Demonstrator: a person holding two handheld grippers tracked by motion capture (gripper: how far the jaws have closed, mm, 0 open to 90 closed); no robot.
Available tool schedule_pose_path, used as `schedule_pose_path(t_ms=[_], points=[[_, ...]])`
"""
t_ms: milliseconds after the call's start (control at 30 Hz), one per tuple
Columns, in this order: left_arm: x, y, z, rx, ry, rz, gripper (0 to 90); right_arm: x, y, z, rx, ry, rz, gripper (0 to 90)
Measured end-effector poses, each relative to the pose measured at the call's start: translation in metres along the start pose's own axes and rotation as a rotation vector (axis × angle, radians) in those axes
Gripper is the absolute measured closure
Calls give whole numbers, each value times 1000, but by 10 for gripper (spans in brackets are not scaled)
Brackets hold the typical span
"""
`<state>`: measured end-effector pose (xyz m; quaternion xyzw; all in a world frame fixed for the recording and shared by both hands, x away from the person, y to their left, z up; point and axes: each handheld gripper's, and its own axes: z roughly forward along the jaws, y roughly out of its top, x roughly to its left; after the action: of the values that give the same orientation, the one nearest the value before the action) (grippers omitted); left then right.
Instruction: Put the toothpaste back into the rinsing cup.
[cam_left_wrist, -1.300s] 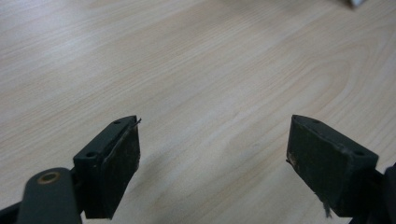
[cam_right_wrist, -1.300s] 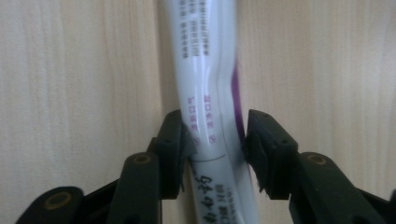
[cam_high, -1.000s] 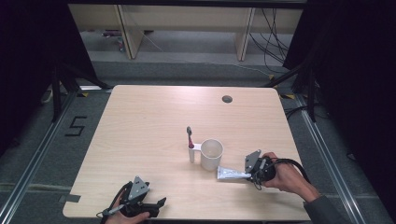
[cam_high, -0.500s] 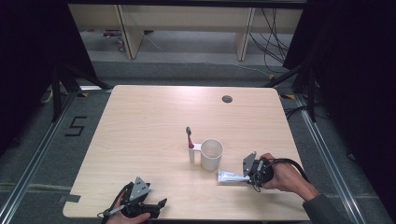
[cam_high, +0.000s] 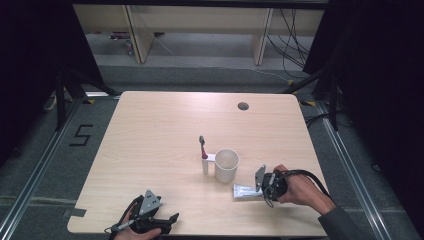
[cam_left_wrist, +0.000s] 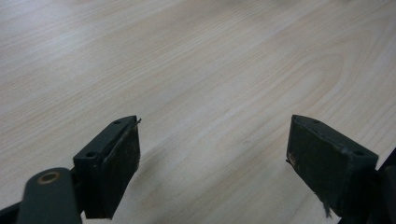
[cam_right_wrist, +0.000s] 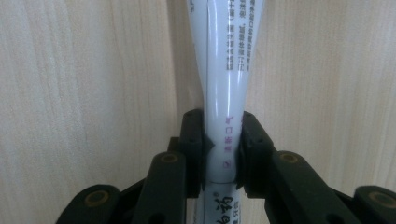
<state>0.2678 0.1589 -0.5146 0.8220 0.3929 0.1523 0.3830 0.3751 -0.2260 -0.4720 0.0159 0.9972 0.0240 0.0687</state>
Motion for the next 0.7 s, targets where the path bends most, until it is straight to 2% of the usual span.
schedule_pose_path(t_ms=[67, 100, 133, 167, 200, 233, 300, 367, 400, 500, 567, 600, 633, 667, 700], points=[[1, 0, 0, 0, -4, 3, 170, 1, 0, 0, 7, 0, 13, 747], [1, 0, 1, 6, 11, 4, 170, 2, 0, 0, 12, -4, 18, 749], [1, 0, 1, 5, 13, 7, 170, 0, 1, 1, 1, 2, -18, 750], [0, 0, 1, 3, 5, 2, 170, 0, 1, 1, 1, 2, -18, 750], [0, 0, 0, 6, -5, 4, 170, -1, 1, 2, -4, -4, -41, 750], [0, 0, 1, 5, -4, 4, 169, 3, 1, 0, 14, 1, 7, 751], [0, 0, 0, 10, 1, 5, 170, 3, 2, 1, 19, -6, -2, 753], [0, 0, 0, 4, -5, 4, 170, 7, 3, 0, 51, -5, 36, 754], [0, 0, 1, 3, -5, 3, 170, 7, 5, 1, 56, -9, 2, 756], [0, 0, 1, 6, 7, 5, 170, 9, 7, 0, 75, -18, 14, 758], [0, 0, 1, 3, -4, 2, 170, 7, 7, 0, 73, -32, -33, 759], [0, 0, 1, 4, -3, 1, 170, 7, 8, 0, 70, -23, -32, 759], [0, 1, 1, 3, -5, 5, 170, 10, 9, 0, 87, -29, 14, 760], [0, 0, 1, 3, -6, 4, 170, 10, 8, 0, 93, -13, 18, 760], [0, 0, 0, 4, -4, 6, 170, 12, 9, 0, 102, -27, 18, 762]])
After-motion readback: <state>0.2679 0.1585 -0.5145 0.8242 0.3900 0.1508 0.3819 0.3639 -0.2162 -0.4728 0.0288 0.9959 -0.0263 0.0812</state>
